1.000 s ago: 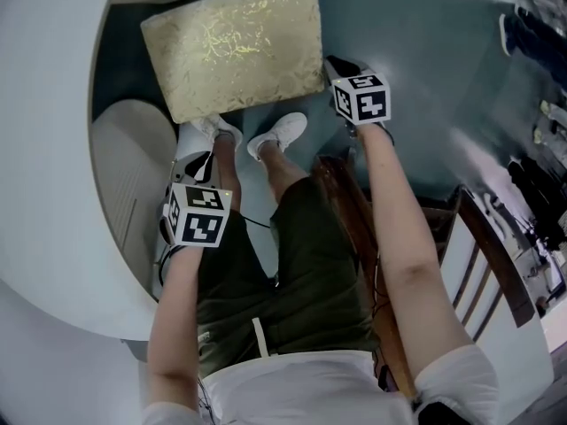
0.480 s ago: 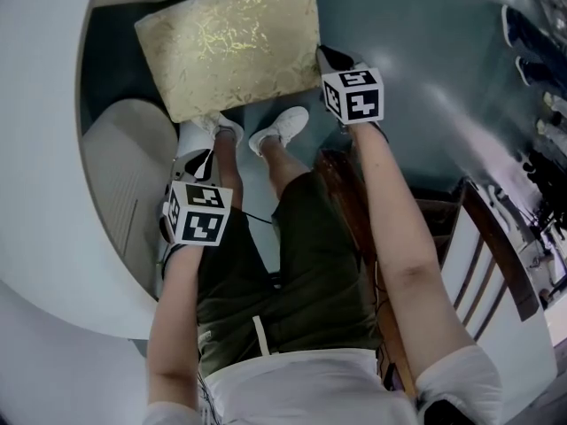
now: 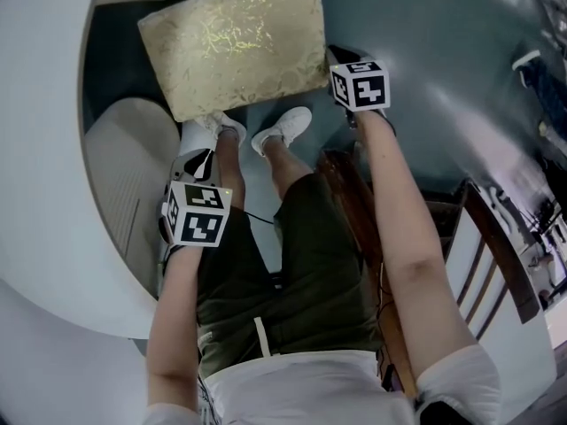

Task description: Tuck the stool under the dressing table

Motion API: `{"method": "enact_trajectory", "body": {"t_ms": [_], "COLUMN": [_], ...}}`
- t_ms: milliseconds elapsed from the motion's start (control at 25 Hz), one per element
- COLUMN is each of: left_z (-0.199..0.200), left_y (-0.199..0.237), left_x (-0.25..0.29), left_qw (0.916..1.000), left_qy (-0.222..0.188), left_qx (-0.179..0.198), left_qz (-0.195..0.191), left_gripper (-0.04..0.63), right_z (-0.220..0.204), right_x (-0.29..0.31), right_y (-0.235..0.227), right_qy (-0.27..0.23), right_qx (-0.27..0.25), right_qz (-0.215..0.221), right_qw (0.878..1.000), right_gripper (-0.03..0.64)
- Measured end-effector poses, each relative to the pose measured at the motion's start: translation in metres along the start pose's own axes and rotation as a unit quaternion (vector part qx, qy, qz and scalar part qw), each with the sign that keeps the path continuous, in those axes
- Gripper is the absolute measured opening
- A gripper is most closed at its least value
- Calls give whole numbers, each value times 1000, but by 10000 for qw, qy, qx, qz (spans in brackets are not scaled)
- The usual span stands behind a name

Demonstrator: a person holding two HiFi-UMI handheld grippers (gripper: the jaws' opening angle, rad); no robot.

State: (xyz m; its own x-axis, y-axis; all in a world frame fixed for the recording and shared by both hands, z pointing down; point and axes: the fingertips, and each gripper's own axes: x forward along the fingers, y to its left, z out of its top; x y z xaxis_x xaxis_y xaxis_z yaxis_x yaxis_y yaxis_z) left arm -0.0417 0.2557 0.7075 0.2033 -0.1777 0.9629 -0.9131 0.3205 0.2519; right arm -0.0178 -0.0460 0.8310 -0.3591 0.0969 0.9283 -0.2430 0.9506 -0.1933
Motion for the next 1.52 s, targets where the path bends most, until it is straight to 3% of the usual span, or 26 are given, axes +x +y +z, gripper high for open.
{"method": "enact_trajectory", "body": {"t_ms": [280,440,800,1040,1520], "left_z": [-4,-2,21,3,-35], "left_y": [2,-4,-26,-2,23], "left_x": [3,7,26,19,2], "left_qw": [10000,10000,9999,9999,9992], "left_qy": [0,-8,43,143,351], "left_qx": [-22,0,71,20,-186], "left_qz": [-7,-51,-72,-38,101], "left_gripper": [11,11,11,11,11], "right_z": [-5,-11,-15,-6,13], "right_x": [-1,-2,9,26,41], "right_y": [4,5,28,98,221], "right_qy": [-41,-129,-129,-181,-269], "right_qx": [-74,151,40,404,442], "right_qz": [-69,-70,569,971,1773], "right_qw": [9999,9998,9983,9943,9828], "right_gripper": [-8,-9,-6,-8,-7]}}
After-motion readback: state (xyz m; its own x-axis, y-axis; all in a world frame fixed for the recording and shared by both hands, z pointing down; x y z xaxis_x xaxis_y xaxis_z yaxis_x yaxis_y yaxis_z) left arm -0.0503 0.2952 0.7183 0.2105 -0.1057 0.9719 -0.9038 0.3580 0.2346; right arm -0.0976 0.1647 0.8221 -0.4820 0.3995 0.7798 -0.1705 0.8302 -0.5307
